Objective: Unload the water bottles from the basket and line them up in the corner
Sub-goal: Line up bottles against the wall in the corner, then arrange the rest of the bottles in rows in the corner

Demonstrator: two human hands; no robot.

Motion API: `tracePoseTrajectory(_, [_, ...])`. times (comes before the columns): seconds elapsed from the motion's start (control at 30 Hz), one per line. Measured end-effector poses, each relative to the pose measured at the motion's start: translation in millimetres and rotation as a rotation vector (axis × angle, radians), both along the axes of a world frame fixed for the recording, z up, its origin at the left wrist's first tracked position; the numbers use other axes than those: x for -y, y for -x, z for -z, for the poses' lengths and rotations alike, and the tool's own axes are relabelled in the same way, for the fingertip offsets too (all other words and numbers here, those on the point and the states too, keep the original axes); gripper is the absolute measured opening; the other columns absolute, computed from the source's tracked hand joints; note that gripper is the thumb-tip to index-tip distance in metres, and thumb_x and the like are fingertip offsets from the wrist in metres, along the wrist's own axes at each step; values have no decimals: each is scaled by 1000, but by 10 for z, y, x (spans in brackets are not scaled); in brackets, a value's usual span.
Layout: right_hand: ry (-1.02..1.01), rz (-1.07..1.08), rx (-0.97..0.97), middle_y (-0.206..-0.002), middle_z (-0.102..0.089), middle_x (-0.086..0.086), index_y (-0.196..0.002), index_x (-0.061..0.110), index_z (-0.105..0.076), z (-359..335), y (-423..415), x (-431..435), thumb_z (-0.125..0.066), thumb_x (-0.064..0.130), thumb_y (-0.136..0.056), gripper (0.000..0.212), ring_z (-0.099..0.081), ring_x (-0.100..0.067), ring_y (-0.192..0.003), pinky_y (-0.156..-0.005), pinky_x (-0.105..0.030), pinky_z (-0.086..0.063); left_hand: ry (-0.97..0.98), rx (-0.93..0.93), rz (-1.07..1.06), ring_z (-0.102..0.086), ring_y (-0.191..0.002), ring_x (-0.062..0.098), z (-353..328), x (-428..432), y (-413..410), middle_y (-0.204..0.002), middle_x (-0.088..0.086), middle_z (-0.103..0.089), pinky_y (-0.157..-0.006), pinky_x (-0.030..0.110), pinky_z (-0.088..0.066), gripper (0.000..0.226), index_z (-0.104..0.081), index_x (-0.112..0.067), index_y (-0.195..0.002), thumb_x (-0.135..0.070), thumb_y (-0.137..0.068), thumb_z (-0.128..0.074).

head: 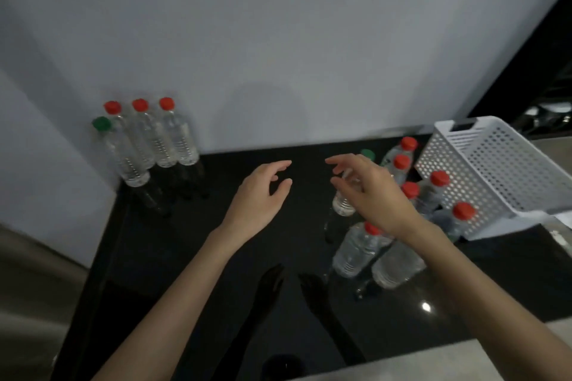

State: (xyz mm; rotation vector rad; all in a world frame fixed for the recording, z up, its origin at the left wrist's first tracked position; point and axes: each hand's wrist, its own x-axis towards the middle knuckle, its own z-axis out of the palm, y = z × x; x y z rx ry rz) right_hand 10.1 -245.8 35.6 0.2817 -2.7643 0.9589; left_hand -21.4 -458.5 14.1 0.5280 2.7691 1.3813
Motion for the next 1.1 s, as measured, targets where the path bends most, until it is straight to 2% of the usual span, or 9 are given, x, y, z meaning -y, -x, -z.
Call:
tracePoseTrajectory(0.17, [-18,63,12,-108,-59,8,-124,29,-55,-72,-442,-775,-57,27,-92,32,-60,-6,-91,-80,-35,-55,16,10,62,-50,-116,1,-34,-715,-284,-138,-7,-49,-96,24,-44,44,-45,-28,-138,-30,-95,-52])
tracePoseTrajectory(0.37, [-68,77,106,-112,-58,9,-122,26,-57,106,-757,-1345,-57,36,-89,34,-58,-7,-96,-82,-37,-55,53,0,133,-47,-123,7,-40,-1149,-319,-142,-5,-44,-102,33,-45,49,-40,-28,-140,-27,-93,-55])
tracePoseTrajectory(0.53, [-143,48,221,-121,-54,6,-121,27,-58,267,-832,-1466,-63,39,-86,37,-51,-8,-103,-87,-38,-52,74,50,122,-46,-127,16,125,-1350,62,-151,3,-32,-100,32,-43,63,-27,-28,-148,-27,-93,-57])
tracePoseTrajectory(0.6, [-179,22,283,-120,-52,7,-120,31,-57,308,-806,-1485,-67,41,-83,40,-51,-7,-98,-82,-40,-53,61,89,94,-46,-127,20,206,-1418,259,-152,6,-30,-98,31,-42,67,-23,-27,-150,-27,-92,-58])
tracePoseTrajectory(0.7, [-284,-15,328,-112,-50,6,-117,33,-54,391,-757,-1520,-69,42,-81,40,-54,-11,-91,-75,-41,-55,94,94,96,-44,-130,24,307,-1546,523,-154,7,-28,-102,36,-42,68,-23,-26,-149,-27,-92,-59])
tracePoseTrajectory(0.83, [-339,-73,364,-107,-57,3,-115,26,-49,472,-717,-1534,-62,37,-87,33,-59,-15,-90,-76,-41,-53,176,70,146,-41,-132,25,413,-1689,836,-151,9,-29,-106,45,-41,69,-24,-27,-148,-30,-91,-60])
tracePoseTrajectory(0.9, [-314,-96,389,-102,-59,2,-112,23,-48,506,-702,-1526,-61,37,-88,31,-60,-15,-86,-76,-39,-52,215,61,170,-45,-126,25,448,-1729,948,-144,10,-33,-103,43,-44,66,-28,-29,-146,-33,-89,-62])
tracePoseTrajectory(1.0, [-325,-89,365,-99,-61,3,-110,23,-48,540,-683,-1516,-61,39,-87,31,-59,-13,-82,-73,-37,-52,319,-42,219,-55,-103,21,459,-1769,1015,-122,6,-45,-87,34,-49,43,-50,-21,-127,-33,-88,-63])
tracePoseTrajectory(1.1, [-292,-46,357,-96,-61,5,-107,21,-50,563,-683,-1502,-63,40,-85,31,-58,-11,-81,-70,-33,-49,416,-140,283,-58,-89,19,456,-1775,1002,-109,6,-52,-77,36,-51,26,-50,-16,-112,-30,-91,-58])
